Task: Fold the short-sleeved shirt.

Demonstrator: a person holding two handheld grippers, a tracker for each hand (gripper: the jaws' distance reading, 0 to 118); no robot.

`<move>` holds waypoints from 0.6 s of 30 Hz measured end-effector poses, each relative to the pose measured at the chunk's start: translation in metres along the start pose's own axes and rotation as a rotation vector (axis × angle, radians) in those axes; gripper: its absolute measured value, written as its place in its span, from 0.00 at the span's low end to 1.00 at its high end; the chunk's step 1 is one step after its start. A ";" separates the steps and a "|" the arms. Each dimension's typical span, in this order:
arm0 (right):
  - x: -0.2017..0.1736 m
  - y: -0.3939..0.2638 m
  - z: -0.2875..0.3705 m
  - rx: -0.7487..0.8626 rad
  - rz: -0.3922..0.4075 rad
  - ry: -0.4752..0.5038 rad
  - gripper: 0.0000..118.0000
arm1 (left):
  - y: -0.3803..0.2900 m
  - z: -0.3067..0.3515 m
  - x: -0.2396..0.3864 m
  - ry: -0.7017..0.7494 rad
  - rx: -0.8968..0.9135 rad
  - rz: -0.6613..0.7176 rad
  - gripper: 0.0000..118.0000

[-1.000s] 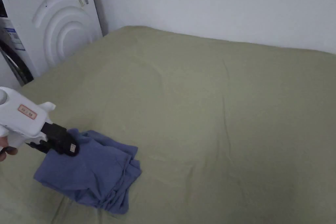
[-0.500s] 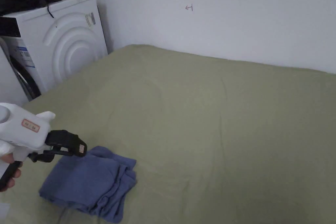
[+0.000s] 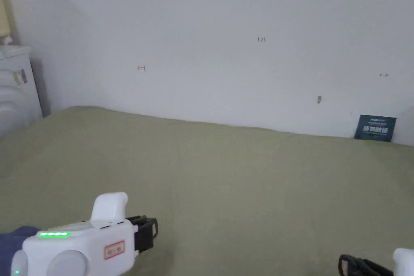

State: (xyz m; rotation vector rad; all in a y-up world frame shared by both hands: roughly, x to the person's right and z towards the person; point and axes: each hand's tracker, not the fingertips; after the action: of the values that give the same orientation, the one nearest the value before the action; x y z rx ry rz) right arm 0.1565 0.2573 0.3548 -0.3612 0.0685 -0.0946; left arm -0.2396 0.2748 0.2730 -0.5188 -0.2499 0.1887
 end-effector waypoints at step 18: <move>-0.052 0.049 0.045 0.266 0.186 -0.221 0.00 | -0.003 0.067 0.139 0.168 0.307 -0.183 0.02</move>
State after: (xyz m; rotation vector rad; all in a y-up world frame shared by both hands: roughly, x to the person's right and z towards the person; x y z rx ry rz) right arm 0.1129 0.3241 0.3822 -0.0971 -0.1288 0.1198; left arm -0.1261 0.3369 0.3567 -0.2030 -0.1007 0.0037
